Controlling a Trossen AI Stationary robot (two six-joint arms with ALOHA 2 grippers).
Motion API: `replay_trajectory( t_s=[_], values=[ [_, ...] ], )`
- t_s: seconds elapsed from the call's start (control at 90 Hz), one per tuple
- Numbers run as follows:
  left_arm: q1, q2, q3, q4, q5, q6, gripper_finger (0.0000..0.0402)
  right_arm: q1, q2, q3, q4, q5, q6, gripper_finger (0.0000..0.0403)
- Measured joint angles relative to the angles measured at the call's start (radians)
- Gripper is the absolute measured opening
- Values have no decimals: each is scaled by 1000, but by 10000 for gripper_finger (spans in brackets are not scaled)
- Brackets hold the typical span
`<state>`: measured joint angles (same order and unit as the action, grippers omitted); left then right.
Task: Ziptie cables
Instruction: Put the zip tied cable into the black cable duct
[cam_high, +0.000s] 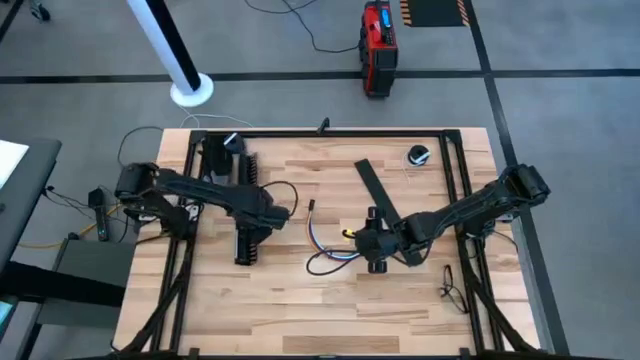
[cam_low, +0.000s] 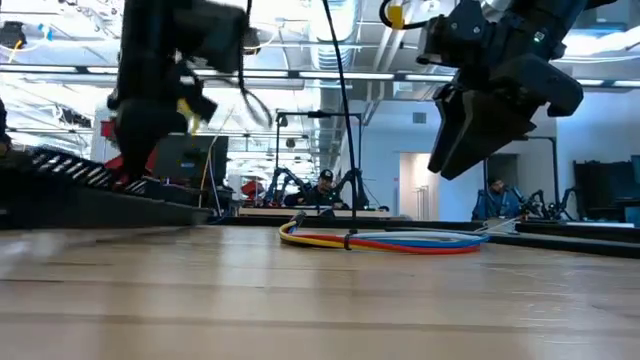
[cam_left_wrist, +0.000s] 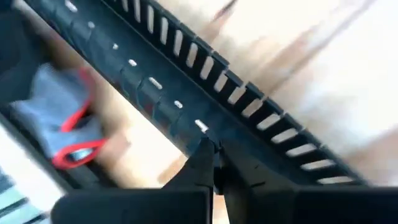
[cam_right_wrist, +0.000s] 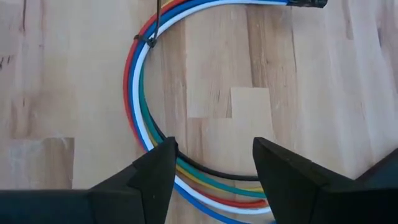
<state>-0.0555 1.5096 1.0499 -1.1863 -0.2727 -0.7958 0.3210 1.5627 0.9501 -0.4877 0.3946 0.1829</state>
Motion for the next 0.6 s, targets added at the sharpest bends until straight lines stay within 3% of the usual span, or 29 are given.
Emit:
replay_trajectory(
  t_s=[0.267, 0.6],
  values=[
    [0, -138, -7, 111, 11, -50, 1, 3, 0, 0, -11, -8, 2, 177],
    [-3, -7, -8, 177, 15, -14, 0, 33, 0, 0, -15, -11, 7, 153]
  ],
)
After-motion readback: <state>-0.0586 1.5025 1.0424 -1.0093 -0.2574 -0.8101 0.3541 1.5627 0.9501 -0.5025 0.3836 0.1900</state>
